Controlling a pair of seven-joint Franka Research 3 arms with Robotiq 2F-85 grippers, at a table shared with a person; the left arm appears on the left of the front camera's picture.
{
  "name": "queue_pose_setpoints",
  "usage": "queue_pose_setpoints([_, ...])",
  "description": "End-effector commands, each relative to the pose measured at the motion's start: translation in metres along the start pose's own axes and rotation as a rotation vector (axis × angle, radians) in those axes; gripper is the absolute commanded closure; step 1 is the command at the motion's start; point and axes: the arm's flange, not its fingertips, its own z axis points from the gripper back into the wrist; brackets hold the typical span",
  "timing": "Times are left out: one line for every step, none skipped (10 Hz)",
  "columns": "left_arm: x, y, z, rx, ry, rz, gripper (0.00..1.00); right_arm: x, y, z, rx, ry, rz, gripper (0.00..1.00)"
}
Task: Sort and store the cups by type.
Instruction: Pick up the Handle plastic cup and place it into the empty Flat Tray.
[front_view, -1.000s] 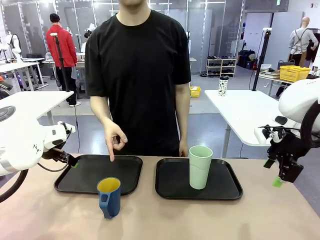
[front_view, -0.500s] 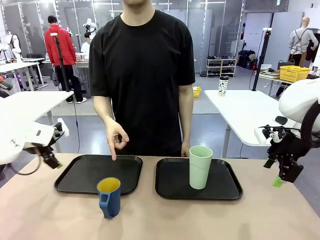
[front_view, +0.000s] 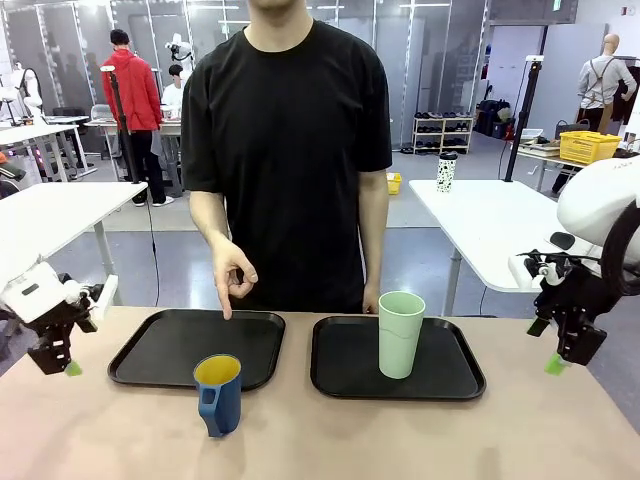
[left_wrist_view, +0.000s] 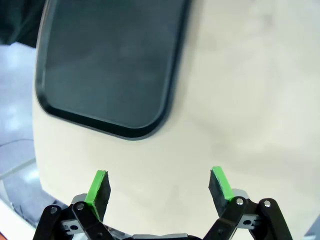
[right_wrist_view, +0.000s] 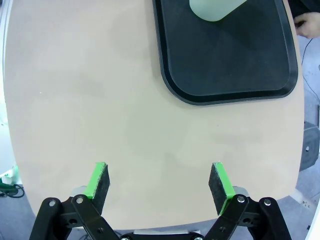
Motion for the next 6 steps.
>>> queue_pose_setpoints([-0.006,0.000,0.006,-0.046,0.019,-0.067,0.00,-0.001,0.000,0.000,-0.002,0.007,0.005,0.00])
queue_pose_setpoints([-0.005,-0.002,0.003,-0.073,0.037,-0.083,0.00,-0.001,0.000,0.000,-0.002,0.007,0.005,0.00])
queue_pose_setpoints([-0.003,0.010,0.003,-0.003,0.085,0.076,0.00,-0.001,0.000,0.000,-0.002,0.007,0.005,0.00])
queue_pose_setpoints([-0.002,-0.005,-0.002,-0.048,0.013,-0.053,0.00,-0.001,0.000,0.000,-0.002,0.007,0.005,0.00])
queue_pose_setpoints([-0.002,-0.005,-0.002,-0.048,0.013,-0.053,0.00,-0.001,0.000,0.000,-0.002,0.007,0.005,0.00])
queue_pose_setpoints([-0.002,-0.005,-0.002,-0.048,0.013,-0.053,0.00,-0.001,0.000,0.000,-0.002,0.007,0.005,0.00])
